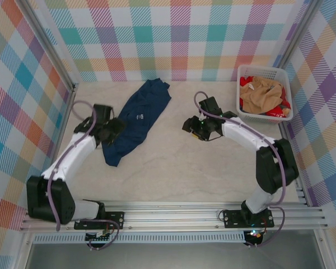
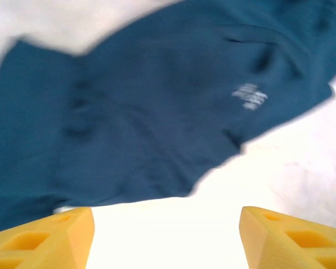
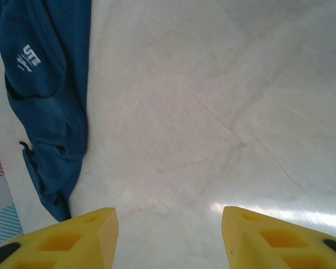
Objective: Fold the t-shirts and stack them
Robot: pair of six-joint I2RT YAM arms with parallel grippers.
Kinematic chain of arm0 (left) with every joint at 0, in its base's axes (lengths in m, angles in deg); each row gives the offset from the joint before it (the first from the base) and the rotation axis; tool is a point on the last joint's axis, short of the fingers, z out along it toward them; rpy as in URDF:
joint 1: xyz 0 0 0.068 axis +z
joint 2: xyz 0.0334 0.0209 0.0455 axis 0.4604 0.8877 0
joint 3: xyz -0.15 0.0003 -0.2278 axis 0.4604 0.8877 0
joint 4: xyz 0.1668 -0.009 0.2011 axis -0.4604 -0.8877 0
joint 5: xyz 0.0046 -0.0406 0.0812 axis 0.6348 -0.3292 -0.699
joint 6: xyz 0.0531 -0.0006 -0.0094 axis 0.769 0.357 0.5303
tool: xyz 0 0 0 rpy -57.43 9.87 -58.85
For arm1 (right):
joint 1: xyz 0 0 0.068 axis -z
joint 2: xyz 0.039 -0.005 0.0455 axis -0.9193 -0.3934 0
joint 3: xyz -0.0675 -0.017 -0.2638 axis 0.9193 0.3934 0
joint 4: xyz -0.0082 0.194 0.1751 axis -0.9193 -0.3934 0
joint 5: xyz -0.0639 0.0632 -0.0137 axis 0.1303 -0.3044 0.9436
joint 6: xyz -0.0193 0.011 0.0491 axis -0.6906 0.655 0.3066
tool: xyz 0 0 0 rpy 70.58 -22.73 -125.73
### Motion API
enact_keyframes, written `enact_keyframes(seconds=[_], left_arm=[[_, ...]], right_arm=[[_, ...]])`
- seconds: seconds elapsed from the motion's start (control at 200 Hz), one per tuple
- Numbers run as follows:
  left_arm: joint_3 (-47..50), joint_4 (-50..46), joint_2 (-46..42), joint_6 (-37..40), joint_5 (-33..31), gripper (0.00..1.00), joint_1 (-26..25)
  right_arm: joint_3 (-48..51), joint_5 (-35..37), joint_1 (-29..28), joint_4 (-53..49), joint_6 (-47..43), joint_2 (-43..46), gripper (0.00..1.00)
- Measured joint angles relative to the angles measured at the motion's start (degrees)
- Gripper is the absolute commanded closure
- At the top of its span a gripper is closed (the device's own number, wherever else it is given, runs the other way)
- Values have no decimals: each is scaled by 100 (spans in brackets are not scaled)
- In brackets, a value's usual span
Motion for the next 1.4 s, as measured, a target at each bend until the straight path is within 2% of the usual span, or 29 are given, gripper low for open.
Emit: enact_keyframes(seconds=[0.165, 0.335, 0.425, 0.515, 0.63, 0.755, 0.865, 1.05, 1.22, 1.3, 1.399], left_arm=[[-1648, -66, 2015, 1078, -66, 22, -999], [-2802, -669, 3748, 1910, -774, 26, -1600], [-3040, -957, 4181, 2227, -1340, 35, -1637], [-3091, -1152, 4347, 2415, -1825, 59, -1578], [-3091, -1220, 4345, 2557, -2221, 100, -1486], [-2975, -1165, 4242, 2629, -2391, 100, -1340], [-2614, -997, 3764, 2625, -2280, 100, -1132], [-1856, -361, 2468, 2463, -1180, 100, -673], [-1528, -46, 1631, 2092, -634, 100, -496], [-1403, -11, 1346, 1945, -492, 100, -450], [-1386, -24, 1130, 1836, -411, 100, -337]], right_arm=[[-859, -68, 2, 444, 315, -1104, 50], [-1657, -46, 11, 560, 673, -1864, 46], [-2092, -96, 31, 710, 903, -2258, 45], [-2402, -203, 35, 970, 1167, -2673, 45], [-2697, -262, 17, 1180, 1449, -3169, 45], [-3126, -254, -44, 1198, 1604, -3661, 45], [-3589, -240, -190, 1182, 1668, -3995, 45], [-4312, -120, -575, 1099, 1773, -4411, 46], [-5213, 68, -866, 726, 1943, -4944, 51], [-5810, 166, -964, 461, 2057, -5283, 63], [-6212, 282, -1019, 254, 2194, -5549, 97]])
